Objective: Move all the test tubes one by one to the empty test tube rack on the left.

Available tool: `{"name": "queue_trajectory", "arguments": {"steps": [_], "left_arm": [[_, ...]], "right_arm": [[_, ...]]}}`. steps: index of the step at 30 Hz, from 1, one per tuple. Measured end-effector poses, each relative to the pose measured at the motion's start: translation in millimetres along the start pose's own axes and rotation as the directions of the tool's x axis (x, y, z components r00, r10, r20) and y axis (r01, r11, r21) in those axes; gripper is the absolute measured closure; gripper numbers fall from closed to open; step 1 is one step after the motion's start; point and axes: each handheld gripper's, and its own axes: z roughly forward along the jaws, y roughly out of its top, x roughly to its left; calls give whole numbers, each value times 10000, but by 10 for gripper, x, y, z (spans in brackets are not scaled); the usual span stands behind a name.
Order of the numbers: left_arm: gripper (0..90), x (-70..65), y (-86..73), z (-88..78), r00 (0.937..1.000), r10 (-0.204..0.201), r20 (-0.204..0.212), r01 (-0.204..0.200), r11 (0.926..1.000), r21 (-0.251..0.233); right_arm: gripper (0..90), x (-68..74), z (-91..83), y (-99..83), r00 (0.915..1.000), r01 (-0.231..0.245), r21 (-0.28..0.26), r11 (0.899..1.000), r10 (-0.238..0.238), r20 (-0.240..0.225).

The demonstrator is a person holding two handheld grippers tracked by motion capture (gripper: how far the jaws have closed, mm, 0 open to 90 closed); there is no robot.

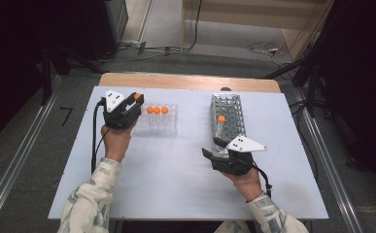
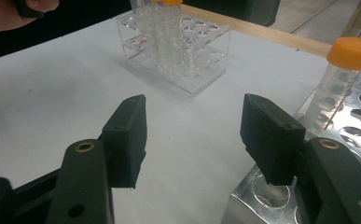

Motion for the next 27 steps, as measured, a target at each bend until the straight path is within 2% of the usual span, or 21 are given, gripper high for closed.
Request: {"name": "queue_trajectory", "arguments": {"steps": [6,14,17,22,25,27], "left_arm": [[705,-50,-103,55,9996,263,-85,-260,9990,364],[695,-20,-249,101,10000,15,-95,-9,9980,627],[606,-25,-246,95,10000,-35,1,35,9981,608],[546,-23,-231,52,9999,-157,41,155,9987,492],[458,-45,-222,-17,9993,-361,42,360,9990,264],[366,-85,-228,-71,9990,-450,12,450,9989,155]], "right_arm": [[390,8,6,-2,10000,22,19,10000,-22,-19],[391,15,26,-12,10000,46,72,10000,-45,-31],[391,12,27,-12,10000,35,91,10000,-35,-16],[391,-8,16,-13,9999,-25,34,10000,24,131],[391,-63,11,-19,9991,-117,-37,9999,119,399],[393,-110,10,-28,9972,-202,-37,9998,204,726]]}}
